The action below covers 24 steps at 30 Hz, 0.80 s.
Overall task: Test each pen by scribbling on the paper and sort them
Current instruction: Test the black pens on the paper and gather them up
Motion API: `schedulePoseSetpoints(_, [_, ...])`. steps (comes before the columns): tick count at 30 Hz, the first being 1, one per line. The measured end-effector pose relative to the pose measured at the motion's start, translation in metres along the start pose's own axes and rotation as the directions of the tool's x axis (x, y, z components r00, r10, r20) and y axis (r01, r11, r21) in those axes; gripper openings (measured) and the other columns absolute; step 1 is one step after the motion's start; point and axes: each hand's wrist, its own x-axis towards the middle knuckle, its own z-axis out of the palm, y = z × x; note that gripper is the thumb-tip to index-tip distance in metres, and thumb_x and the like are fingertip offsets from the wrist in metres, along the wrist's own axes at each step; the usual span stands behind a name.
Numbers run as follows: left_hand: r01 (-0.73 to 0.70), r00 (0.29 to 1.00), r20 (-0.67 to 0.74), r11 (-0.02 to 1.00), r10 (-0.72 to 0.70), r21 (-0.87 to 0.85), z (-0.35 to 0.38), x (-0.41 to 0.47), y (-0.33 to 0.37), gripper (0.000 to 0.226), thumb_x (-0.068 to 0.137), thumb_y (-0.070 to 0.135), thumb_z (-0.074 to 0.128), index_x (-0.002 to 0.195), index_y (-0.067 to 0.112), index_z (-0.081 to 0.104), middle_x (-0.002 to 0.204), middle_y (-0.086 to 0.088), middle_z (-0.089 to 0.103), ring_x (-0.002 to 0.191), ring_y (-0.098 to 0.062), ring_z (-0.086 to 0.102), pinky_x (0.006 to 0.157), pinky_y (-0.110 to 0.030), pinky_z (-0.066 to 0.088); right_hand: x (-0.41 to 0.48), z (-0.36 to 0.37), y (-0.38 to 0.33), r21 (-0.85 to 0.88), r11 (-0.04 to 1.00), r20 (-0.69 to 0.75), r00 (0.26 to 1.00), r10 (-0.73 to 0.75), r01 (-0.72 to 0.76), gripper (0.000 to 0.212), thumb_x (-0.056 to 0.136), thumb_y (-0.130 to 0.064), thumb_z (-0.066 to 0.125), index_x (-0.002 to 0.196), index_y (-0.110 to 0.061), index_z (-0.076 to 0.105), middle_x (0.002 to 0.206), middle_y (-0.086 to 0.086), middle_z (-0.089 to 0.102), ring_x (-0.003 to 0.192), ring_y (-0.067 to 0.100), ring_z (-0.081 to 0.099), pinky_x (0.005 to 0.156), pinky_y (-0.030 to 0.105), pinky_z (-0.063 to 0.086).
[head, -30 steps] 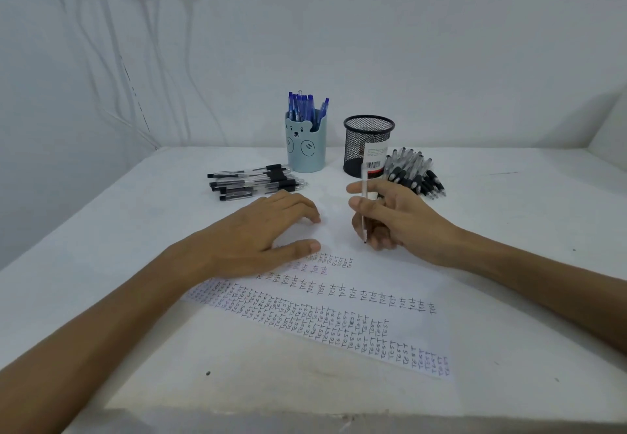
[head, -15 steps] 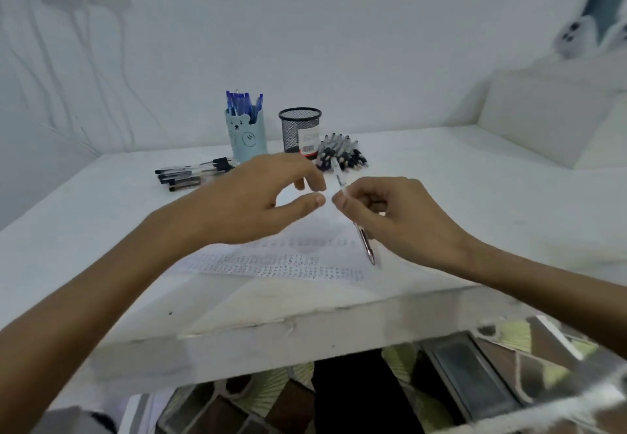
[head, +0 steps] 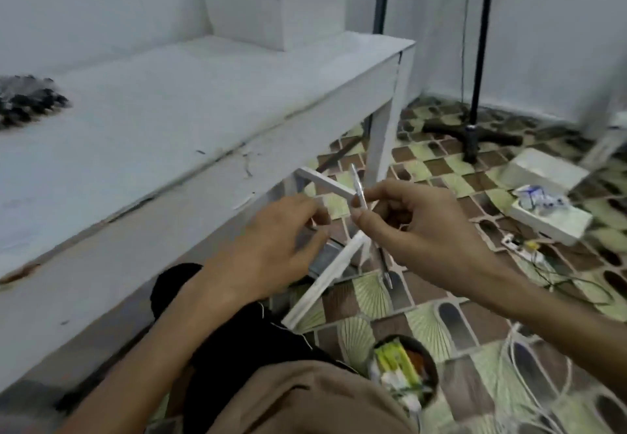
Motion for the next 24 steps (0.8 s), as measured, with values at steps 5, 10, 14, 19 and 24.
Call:
schedulePoseSetpoints(5, [0.0,0.968,0.25,0.995,0.025,-0.101,0.11,0.029,-0.004,0.014,0.1,0.027,0.062,0.11,0.018,0.065,0.106,0.002,0.066,0.095,-0.012,0.061,0.082,-0.035,0.052,-0.052,0.0,0.082,-0.077,0.961,-0.12,0.96,0.254,-0.264,0.019,0.094,-0.036,0.07,0.104,-0.02,0.072,0.067,-0.008,0.066,0.062,0.006,0.063,0.058,0.022,0.049])
schedulePoseSetpoints(10, [0.047,0.853,0.521,0.996,-0.002,-0.074,0.213,0.038,0.004,0.017,0.102,0.029,0.058,0.108,0.015,0.064,0.102,0.0,0.063,0.094,-0.019,0.061,0.084,-0.041,0.052,-0.112,0.025,0.154,-0.137,0.861,-0.179,0.867,0.464,-0.489,0.015,0.095,-0.032,0.066,0.102,-0.019,0.069,0.063,-0.006,0.066,0.063,0.005,0.063,0.055,0.015,0.044])
schedulePoseSetpoints(14, [0.035,0.699,0.713,0.999,-0.046,0.03,0.279,0.037,0.007,0.02,0.101,0.025,0.056,0.103,0.006,0.062,0.102,-0.012,0.063,0.093,-0.03,0.064,0.079,-0.045,0.053,-0.151,0.054,0.219,-0.177,0.753,-0.154,0.774,0.615,-0.634,0.014,0.094,-0.027,0.064,0.085,-0.017,0.063,0.058,-0.003,0.06,0.051,0.01,0.056,0.046,0.017,0.035])
schedulePoseSetpoints(19, [-0.021,0.557,0.826,0.993,-0.082,0.112,0.335,0.031,0.004,0.022,0.102,0.02,0.052,0.12,0.01,0.059,0.124,-0.013,0.06,0.111,-0.034,0.06,0.087,-0.041,0.051,-0.18,0.096,0.297,-0.297,0.616,-0.063,0.658,0.75,-0.73,0.024,0.097,-0.032,0.061,0.087,-0.01,0.062,0.071,0.004,0.059,0.062,0.02,0.052,0.053,0.032,0.031])
schedulePoseSetpoints(24, [-0.029,0.472,0.879,0.995,-0.071,0.096,0.345,0.025,-0.005,0.037,0.104,0.027,0.053,0.136,0.009,0.053,0.138,-0.013,0.053,0.12,-0.032,0.056,0.096,-0.044,0.05,-0.206,0.105,0.338,-0.358,0.517,0.011,0.55,0.835,-0.778,0.036,0.102,-0.034,0.055,0.085,-0.002,0.058,0.075,0.014,0.06,0.068,0.033,0.058,0.051,0.035,0.035])
